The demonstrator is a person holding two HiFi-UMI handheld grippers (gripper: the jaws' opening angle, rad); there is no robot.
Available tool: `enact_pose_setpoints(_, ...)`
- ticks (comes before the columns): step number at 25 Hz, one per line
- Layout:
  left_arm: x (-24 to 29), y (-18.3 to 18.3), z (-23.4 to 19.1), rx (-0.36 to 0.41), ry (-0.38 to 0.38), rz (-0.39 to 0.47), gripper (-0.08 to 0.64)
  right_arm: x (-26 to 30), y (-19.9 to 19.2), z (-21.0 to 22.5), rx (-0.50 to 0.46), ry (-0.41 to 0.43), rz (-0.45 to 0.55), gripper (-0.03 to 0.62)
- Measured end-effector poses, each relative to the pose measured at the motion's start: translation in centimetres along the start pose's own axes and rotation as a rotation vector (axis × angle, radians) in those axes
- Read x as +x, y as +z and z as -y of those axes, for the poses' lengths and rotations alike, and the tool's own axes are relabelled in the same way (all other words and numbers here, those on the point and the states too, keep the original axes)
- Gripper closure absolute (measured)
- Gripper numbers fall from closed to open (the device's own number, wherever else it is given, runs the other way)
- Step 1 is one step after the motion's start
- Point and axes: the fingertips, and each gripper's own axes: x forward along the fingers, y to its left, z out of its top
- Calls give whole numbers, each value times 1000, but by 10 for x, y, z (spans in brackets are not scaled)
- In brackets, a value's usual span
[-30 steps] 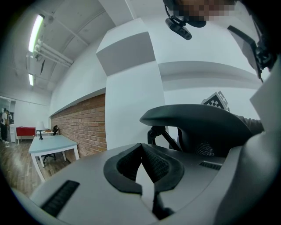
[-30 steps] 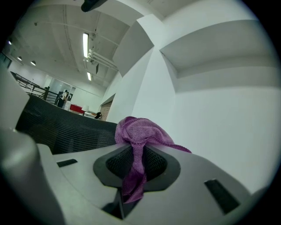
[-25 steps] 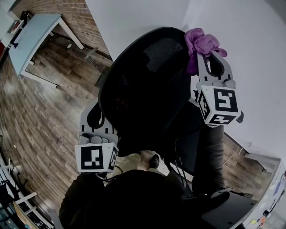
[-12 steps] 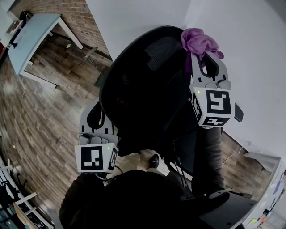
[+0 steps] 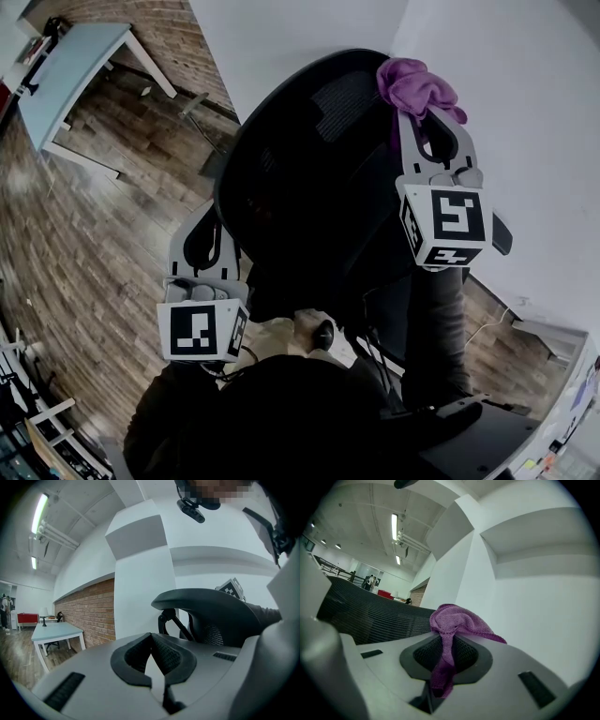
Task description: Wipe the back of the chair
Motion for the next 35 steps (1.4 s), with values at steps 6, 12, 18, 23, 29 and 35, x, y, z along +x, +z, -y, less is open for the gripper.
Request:
enact_pose_setpoints(6, -3, 2, -1, 3, 3, 2, 551, -1, 0, -10, 9, 19, -1, 539)
enact_pose_setpoints(12, -9, 2, 0, -1, 6, 7, 551, -6, 0, -26, 13, 53, -1, 539)
enact_pose_setpoints(18, -17, 3, 5, -2, 8, 11, 551, -14, -1, -42, 11, 95, -5, 538)
enact_pose_setpoints(23, -26, 5, 5, -3, 11, 21, 551, -21, -1, -58, 8, 125, -10, 540)
enact_pose_setpoints(29, -36, 6, 5, -4, 16, 27, 551, -28, -1, -75, 2, 162, -15, 538)
enact_pose_setpoints(35, -48, 9, 8, -5, 23, 36, 551, -38, 2, -91, 5, 203, -16, 540)
